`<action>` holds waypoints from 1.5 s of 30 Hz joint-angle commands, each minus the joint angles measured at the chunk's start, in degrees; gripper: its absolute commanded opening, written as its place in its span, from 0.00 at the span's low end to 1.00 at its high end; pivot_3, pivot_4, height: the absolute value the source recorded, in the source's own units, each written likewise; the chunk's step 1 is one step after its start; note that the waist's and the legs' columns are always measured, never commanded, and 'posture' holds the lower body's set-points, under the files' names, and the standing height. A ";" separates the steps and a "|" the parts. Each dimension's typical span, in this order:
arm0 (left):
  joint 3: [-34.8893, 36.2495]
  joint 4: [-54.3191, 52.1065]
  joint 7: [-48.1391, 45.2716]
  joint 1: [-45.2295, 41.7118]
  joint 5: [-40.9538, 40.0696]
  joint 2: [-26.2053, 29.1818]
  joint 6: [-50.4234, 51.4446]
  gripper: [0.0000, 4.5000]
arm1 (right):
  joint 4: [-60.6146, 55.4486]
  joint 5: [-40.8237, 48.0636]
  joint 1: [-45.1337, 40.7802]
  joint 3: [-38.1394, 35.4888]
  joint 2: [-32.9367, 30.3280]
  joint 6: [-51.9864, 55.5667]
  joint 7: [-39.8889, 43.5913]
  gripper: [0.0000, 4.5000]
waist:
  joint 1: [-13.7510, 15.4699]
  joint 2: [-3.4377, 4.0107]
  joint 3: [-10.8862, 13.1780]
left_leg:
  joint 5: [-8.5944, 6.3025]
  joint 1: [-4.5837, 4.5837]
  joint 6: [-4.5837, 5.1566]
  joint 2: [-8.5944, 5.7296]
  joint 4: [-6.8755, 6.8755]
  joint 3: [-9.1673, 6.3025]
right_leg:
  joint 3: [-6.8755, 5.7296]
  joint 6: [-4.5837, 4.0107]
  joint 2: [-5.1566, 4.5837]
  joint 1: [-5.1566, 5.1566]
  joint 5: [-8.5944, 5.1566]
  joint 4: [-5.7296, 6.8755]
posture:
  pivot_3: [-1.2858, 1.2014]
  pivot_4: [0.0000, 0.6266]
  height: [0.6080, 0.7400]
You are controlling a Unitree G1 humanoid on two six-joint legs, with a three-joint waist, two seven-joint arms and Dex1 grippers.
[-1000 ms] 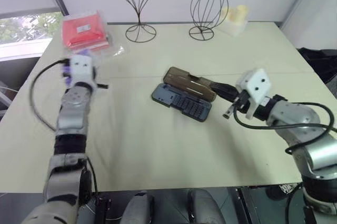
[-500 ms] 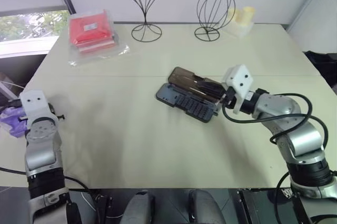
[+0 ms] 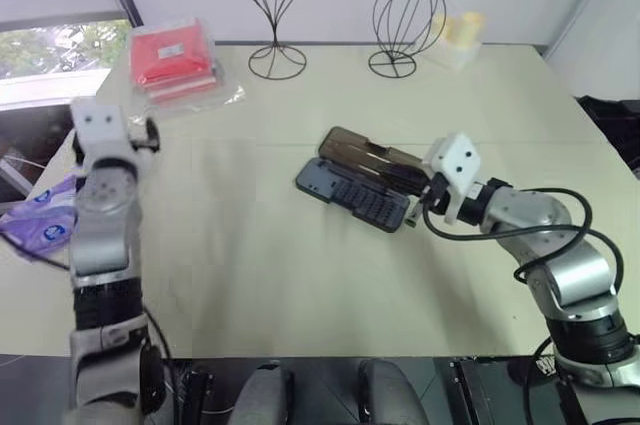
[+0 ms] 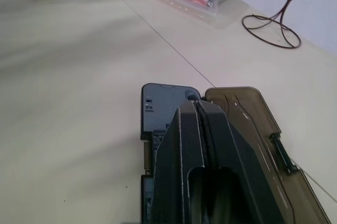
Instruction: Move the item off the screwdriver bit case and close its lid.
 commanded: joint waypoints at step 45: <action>-11.98 4.75 -23.46 0.26 -8.11 -1.03 -7.77 1.00 | 37.90 -11.16 -30.14 -16.79 26.35 44.12 -41.59 0.12 | -2.63 0.10 -0.04 | 0.04 -0.21 -0.04 0.00 -0.04 -0.02 | -0.03 0.00 0.02 -0.29 0.00 0.20 | 0.52 0.24 1.00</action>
